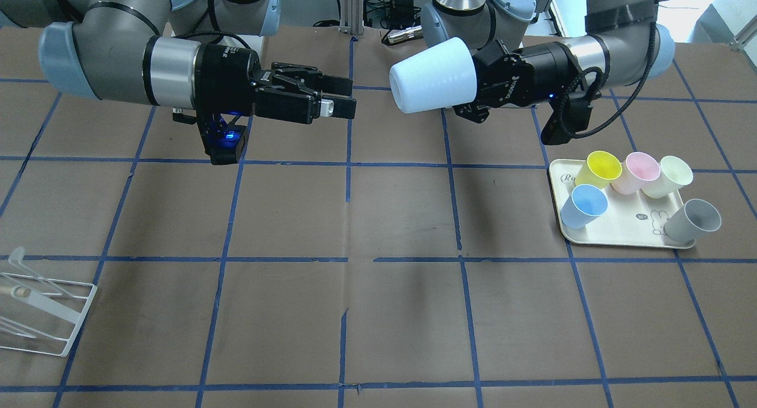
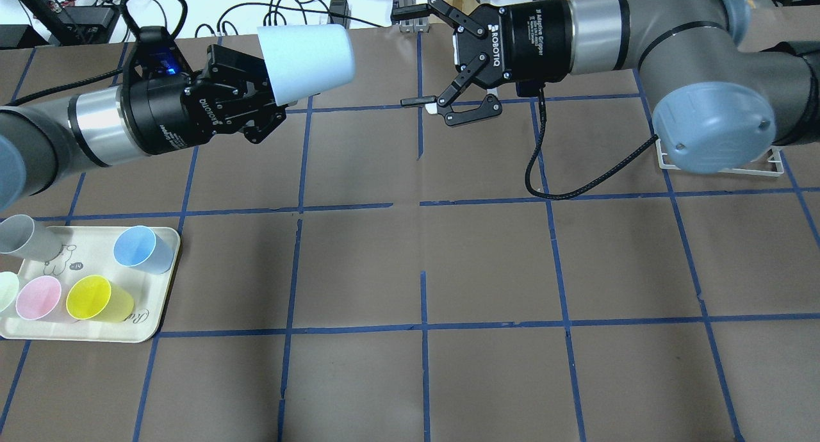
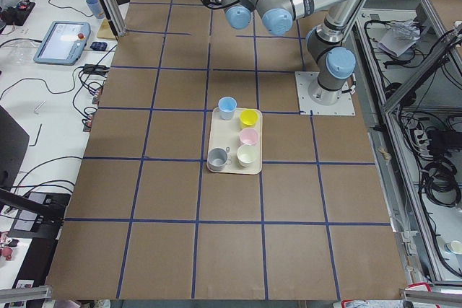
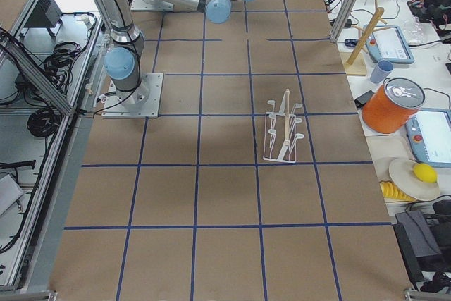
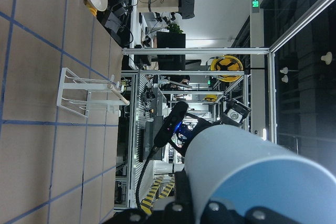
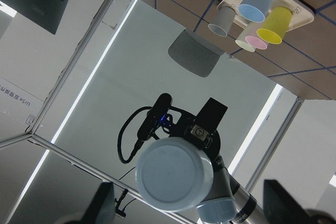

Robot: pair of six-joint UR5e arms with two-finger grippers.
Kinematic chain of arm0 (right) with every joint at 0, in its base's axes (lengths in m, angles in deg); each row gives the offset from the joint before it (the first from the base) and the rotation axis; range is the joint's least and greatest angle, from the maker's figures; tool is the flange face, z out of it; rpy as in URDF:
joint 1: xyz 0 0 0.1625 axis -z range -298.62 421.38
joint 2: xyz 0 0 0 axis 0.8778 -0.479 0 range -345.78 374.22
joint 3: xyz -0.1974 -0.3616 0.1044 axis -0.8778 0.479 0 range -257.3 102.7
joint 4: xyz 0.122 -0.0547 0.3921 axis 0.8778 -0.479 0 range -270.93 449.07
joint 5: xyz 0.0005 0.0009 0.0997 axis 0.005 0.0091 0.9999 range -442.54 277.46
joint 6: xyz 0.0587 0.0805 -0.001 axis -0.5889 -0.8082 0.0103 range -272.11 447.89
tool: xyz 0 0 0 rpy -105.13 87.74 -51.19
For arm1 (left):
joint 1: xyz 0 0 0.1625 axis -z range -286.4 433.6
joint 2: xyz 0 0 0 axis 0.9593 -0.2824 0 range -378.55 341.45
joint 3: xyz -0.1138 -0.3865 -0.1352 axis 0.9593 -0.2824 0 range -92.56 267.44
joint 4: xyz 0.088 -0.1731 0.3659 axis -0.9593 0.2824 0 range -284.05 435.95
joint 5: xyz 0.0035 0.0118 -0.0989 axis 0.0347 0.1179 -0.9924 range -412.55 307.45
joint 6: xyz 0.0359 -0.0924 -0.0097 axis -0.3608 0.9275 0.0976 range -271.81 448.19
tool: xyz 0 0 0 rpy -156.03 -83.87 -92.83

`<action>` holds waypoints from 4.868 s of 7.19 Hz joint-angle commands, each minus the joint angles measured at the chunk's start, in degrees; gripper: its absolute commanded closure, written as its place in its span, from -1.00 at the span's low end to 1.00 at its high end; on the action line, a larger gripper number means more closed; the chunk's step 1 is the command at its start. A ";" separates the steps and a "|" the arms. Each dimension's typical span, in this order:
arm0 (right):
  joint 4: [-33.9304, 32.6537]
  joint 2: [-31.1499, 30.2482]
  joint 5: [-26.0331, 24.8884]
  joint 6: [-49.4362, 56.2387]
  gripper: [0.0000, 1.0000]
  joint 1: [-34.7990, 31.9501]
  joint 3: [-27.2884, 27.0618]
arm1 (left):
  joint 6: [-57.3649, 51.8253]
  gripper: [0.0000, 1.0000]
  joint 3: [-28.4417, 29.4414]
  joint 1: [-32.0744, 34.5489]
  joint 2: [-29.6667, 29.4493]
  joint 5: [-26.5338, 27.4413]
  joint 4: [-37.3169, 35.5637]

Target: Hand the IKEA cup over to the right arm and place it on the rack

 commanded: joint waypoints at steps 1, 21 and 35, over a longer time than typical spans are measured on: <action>-1.44 0.34 0.47 -4.64 -1.00 0.00 0.15 | 0.02 1.00 -0.51 1.18 0.41 -1.00 0.17; -4.52 1.39 6.62 -10.72 0.84 -4.66 0.24 | 0.19 0.06 -0.51 2.06 -0.12 -0.65 0.08; -18.05 0.95 4.08 -28.04 1.00 4.21 -0.55 | 0.37 -1.00 -0.42 2.06 0.68 -0.04 0.35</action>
